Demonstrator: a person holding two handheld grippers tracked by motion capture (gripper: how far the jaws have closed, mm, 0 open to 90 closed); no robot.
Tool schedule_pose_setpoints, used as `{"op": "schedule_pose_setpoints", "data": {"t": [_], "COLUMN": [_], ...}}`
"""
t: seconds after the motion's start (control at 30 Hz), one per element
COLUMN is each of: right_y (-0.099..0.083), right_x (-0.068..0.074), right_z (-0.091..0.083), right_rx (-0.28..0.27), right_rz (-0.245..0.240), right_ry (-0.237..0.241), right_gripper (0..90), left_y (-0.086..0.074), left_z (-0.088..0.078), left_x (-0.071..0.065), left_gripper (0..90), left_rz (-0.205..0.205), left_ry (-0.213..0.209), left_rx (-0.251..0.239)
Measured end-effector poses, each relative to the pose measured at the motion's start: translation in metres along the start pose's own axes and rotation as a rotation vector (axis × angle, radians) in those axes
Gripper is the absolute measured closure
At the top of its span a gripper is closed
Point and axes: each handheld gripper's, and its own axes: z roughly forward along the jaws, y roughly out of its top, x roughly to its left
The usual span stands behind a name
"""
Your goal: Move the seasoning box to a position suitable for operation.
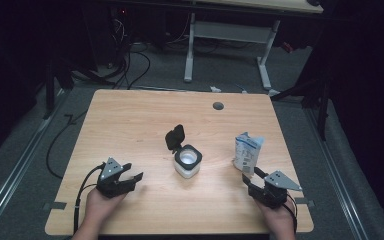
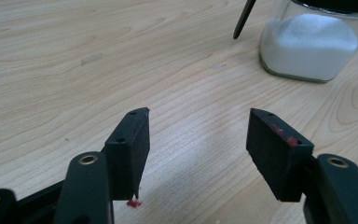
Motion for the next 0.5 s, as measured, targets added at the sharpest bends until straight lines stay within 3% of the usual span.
{"op": "schedule_pose_setpoints", "data": {"t": [0.2,0.5], "right_y": [0.006,0.021], "right_x": [0.020,0.040], "right_z": [0.016,0.036], "right_rx": [0.011,0.034], "right_rz": [-0.056,-0.115], "right_ry": [0.047,0.094], "right_gripper": [52.5,55.5], "left_y": [0.001,-0.001], "left_z": [0.006,0.006], "left_x": [-0.004,-0.007], "left_gripper": [42.1,45.7], "left_rz": [0.007,0.025], "left_ry": [-0.017,-0.019], "left_rx": [0.016,-0.005]}}
